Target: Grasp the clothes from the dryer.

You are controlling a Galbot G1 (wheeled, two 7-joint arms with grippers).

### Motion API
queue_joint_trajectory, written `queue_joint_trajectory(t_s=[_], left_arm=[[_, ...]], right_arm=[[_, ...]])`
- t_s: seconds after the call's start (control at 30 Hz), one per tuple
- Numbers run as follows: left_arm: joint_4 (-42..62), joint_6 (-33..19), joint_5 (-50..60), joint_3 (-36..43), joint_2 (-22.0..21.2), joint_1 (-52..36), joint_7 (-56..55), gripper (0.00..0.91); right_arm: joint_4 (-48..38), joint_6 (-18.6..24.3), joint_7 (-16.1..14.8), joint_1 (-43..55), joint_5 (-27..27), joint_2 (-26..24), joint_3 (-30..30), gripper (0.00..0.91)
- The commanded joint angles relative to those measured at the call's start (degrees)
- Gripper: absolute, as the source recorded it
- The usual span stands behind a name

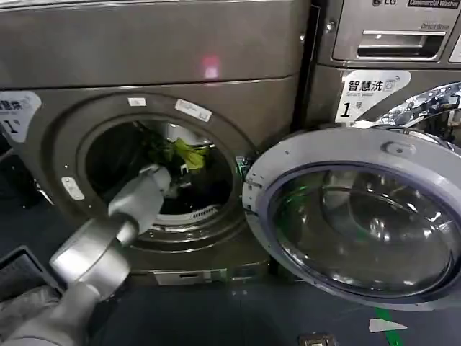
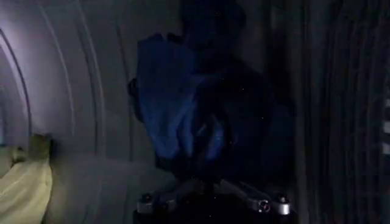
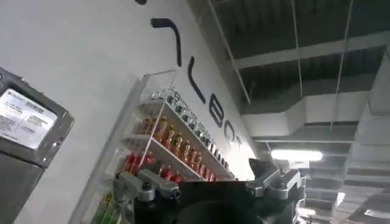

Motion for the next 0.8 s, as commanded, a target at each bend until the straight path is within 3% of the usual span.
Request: queue_joint_trajectory(t_s=[0.03,0.27,0.4,0.53,0.8], left_arm=[[-4.34,0.78,0.13,-7.64,1.49,1.52,-4.03,0.0],[-13.26,2.83,4.26,-27.07,5.27,6.2,-16.06,0.0],[-19.2,4.6,5.58,-31.36,6.77,9.73,-23.45,0.0],[-28.11,9.67,4.43,-37.07,8.3,15.76,-29.19,0.0],[-49.19,10.19,-6.9,-46.2,8.17,25.19,-38.52,0.0]], right_arm=[[0.18,0.02,0.04,0.2,-0.28,0.15,-0.25,0.907],[0.16,0.15,0.04,0.25,-0.58,0.32,-0.48,0.907],[0.31,0.2,0.05,0.29,-0.7,0.3,-0.65,0.907],[0.21,0.28,0.09,0.17,-0.67,0.31,-0.55,0.907],[0.37,0.26,0.45,0.0,-0.9,0.23,-0.44,0.907]])
